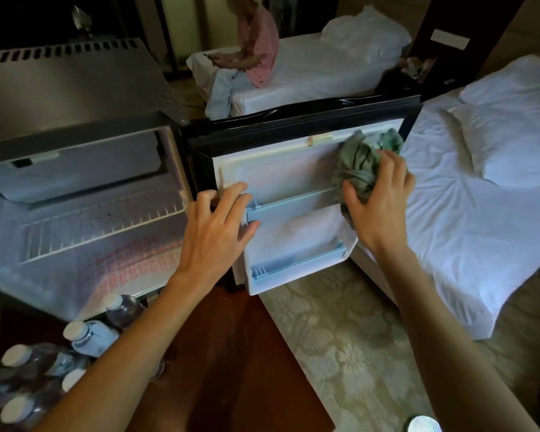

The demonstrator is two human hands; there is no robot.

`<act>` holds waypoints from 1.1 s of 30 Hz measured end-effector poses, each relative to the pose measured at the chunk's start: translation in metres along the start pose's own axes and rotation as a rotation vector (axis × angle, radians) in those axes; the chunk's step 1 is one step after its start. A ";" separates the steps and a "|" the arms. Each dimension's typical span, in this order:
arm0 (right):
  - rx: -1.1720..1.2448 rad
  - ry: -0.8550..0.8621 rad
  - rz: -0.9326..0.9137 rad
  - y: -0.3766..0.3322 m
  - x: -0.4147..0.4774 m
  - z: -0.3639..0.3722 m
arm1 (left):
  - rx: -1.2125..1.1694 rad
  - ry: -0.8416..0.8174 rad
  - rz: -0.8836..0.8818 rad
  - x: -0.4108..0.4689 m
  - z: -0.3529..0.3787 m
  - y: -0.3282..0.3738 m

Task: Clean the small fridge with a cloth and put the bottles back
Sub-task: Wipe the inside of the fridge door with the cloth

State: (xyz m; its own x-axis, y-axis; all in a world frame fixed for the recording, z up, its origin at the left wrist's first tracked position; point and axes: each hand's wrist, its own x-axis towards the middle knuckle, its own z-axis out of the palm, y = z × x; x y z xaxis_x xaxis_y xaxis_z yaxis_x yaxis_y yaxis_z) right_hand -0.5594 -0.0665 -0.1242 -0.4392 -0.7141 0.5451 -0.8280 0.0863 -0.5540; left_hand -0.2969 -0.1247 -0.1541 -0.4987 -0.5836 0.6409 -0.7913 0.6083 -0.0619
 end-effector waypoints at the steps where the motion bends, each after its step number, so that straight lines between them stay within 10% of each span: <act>1: -0.058 -0.033 -0.006 0.001 0.002 0.003 | -0.002 -0.004 0.010 -0.001 0.002 -0.001; 24: 0.612 0.238 0.091 -0.087 -0.109 0.114 | 0.134 -0.063 0.210 0.013 -0.006 -0.021; 33: 0.812 0.367 0.534 -0.023 -0.043 0.105 | 0.236 -0.133 0.216 0.023 -0.011 -0.011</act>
State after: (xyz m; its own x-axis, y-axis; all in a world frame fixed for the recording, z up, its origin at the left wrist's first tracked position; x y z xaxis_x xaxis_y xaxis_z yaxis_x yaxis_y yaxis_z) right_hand -0.4843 -0.1108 -0.2012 -0.8714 -0.4536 0.1867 -0.0702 -0.2614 -0.9627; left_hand -0.2960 -0.1386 -0.1302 -0.6930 -0.5296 0.4891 -0.7147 0.5934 -0.3702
